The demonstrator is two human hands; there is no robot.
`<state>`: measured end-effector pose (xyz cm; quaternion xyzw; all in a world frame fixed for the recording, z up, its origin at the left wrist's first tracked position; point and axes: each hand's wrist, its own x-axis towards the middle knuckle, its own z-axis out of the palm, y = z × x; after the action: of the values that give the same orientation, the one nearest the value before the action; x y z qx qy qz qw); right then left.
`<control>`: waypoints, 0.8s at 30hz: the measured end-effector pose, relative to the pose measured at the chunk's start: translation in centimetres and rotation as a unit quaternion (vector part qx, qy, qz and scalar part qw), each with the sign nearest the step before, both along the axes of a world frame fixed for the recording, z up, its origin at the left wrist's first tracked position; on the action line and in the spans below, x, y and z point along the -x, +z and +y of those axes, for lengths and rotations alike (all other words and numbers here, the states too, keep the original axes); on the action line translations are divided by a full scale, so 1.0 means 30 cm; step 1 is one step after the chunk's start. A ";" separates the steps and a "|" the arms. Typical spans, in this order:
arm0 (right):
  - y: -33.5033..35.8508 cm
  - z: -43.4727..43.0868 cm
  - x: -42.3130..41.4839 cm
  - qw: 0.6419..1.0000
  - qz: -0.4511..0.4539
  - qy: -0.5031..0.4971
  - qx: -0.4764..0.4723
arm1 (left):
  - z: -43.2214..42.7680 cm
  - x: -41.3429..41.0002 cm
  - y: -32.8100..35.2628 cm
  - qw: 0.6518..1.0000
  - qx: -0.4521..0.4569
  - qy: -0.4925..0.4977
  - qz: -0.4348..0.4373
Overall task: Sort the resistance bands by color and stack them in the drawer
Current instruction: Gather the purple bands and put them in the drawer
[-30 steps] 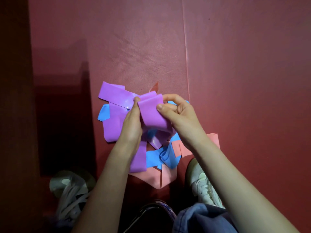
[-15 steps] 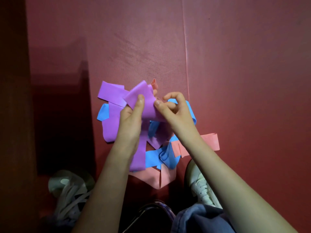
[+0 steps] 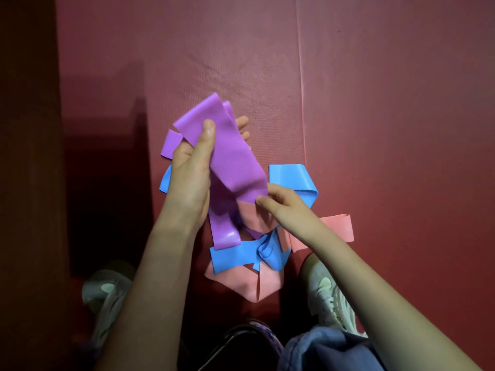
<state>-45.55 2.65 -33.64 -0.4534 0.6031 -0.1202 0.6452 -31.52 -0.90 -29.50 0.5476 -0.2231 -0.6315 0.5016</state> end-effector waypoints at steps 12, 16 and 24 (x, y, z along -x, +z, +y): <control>0.096 0.073 0.028 0.989 -0.048 0.131 -0.038 | 0.012 -0.011 -0.005 1.000 0.007 0.002 -0.020; 0.094 0.086 0.000 0.965 -0.179 0.094 -0.169 | 0.005 -0.010 0.009 1.000 -0.002 0.005 0.001; -0.081 0.120 -0.043 0.996 0.059 0.056 -0.022 | 0.008 0.004 0.012 0.999 -0.036 -0.034 0.006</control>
<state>-44.27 6.24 -36.08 -0.4785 0.6162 -0.0443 0.6240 -31.65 -0.65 -29.14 0.5531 -0.2157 -0.6592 0.4615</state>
